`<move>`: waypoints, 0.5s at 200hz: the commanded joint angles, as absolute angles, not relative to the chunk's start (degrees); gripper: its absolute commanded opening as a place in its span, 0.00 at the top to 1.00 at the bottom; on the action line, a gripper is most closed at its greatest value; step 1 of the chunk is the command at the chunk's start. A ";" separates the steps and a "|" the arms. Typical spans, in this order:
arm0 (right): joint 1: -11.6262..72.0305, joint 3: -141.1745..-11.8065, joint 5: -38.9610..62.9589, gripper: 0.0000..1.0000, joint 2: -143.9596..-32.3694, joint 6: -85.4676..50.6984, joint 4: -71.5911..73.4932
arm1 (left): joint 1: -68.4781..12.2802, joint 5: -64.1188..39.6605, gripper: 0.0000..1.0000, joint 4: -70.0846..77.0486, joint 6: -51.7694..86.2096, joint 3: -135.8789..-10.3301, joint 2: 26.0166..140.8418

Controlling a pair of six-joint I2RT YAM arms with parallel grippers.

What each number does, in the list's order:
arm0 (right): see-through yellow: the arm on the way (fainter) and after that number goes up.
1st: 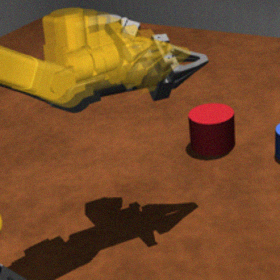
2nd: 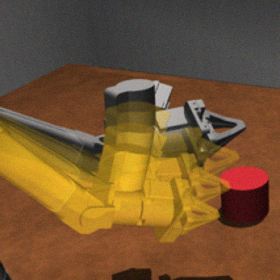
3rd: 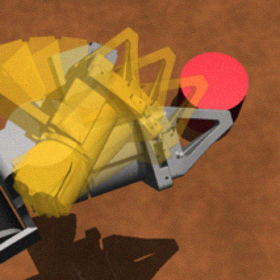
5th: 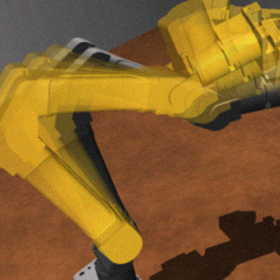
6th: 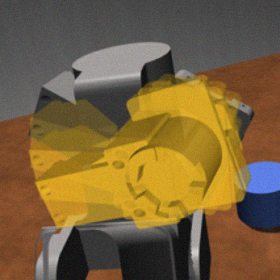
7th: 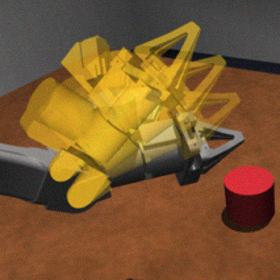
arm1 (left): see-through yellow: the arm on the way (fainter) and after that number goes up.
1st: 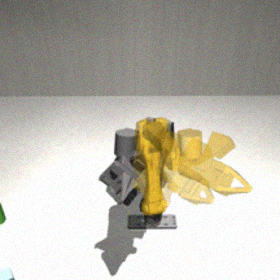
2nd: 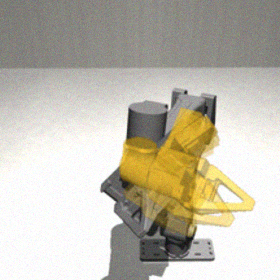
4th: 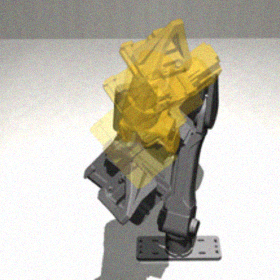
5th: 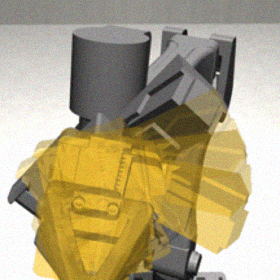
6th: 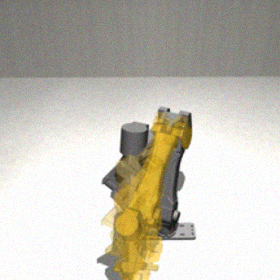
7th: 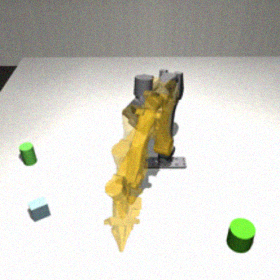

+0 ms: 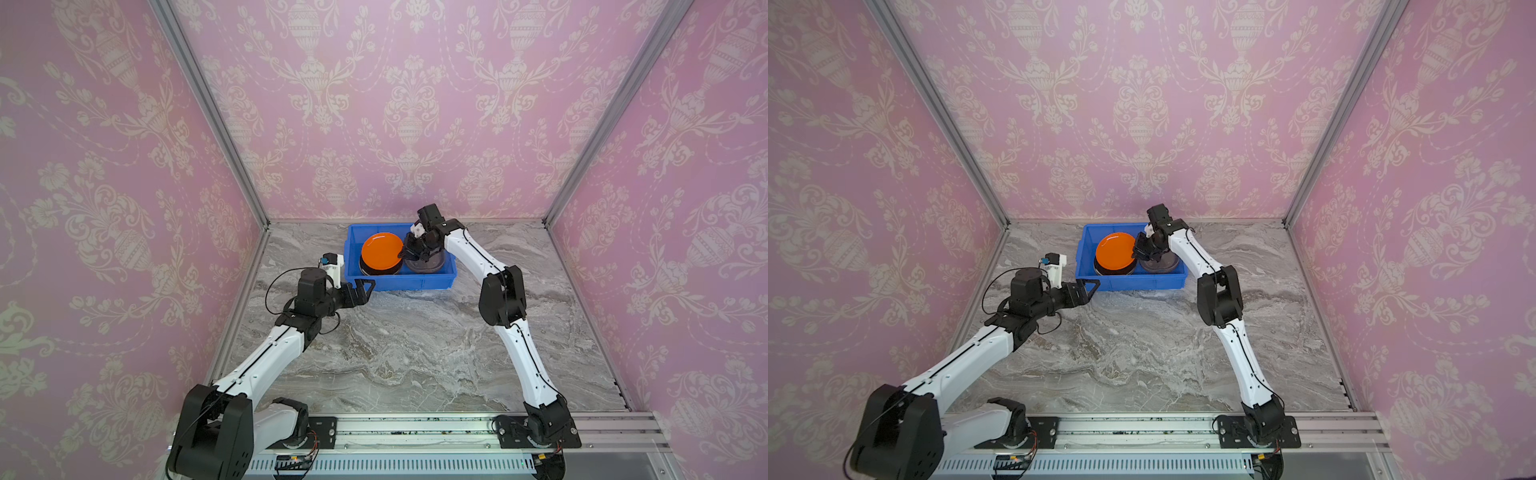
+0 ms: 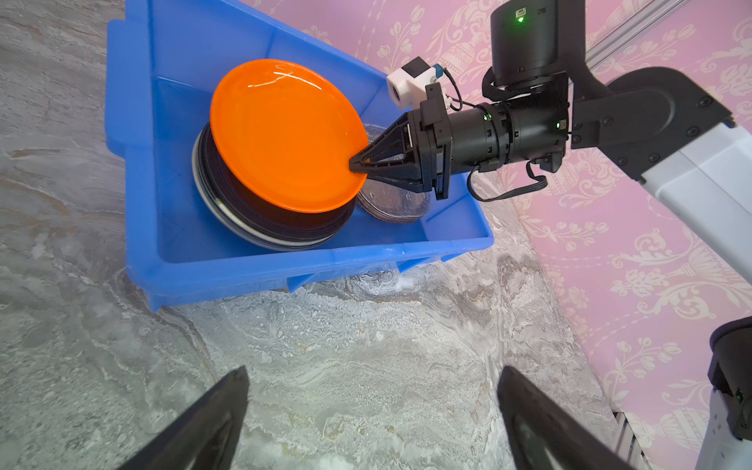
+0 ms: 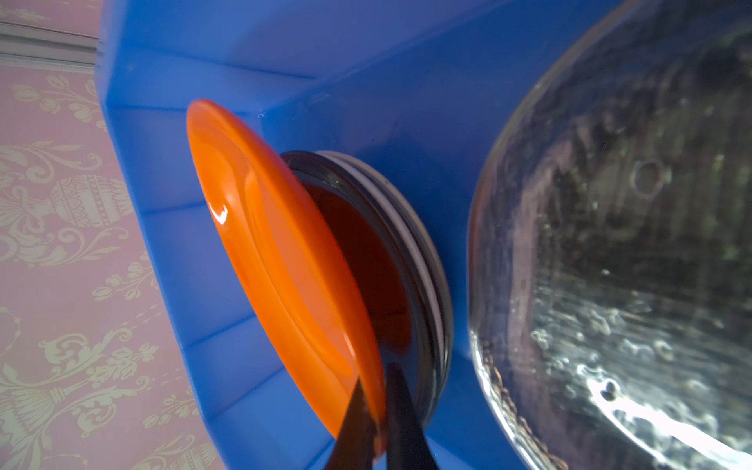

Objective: Place the plates into the plastic bin on the countertop
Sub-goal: Place the plate in the plastic bin.

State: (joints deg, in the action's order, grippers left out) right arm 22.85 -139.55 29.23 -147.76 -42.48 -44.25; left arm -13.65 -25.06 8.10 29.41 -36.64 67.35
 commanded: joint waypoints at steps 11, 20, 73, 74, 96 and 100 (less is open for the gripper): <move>22.75 -141.23 29.29 0.81 -147.98 -42.34 -44.92 | -13.89 -24.00 0.02 9.23 29.62 -36.76 67.70; 22.70 -141.17 28.33 0.81 -147.69 -41.70 -45.54 | -13.90 -23.92 0.02 9.15 29.55 -36.81 67.70; 22.72 -139.27 23.24 0.66 -143.82 -37.68 -48.93 | -13.93 -23.30 0.01 8.29 28.48 -37.43 67.98; 22.74 -139.24 23.13 0.66 -143.72 -37.56 -48.99 | -13.95 -23.29 0.01 8.28 28.48 -37.44 68.00; 22.73 -138.09 20.88 0.66 -141.77 -36.18 -49.23 | -13.92 -23.35 0.01 8.49 28.39 -37.70 68.78; 22.70 -137.86 20.53 0.66 -141.41 -36.00 -49.16 | -13.97 -23.45 0.01 8.65 28.31 -37.83 68.89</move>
State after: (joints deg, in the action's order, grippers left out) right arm 22.85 -139.28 24.10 -146.78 -38.94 -47.37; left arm -13.69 -24.67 8.12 29.36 -36.67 67.96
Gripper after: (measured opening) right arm 0.336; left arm 0.987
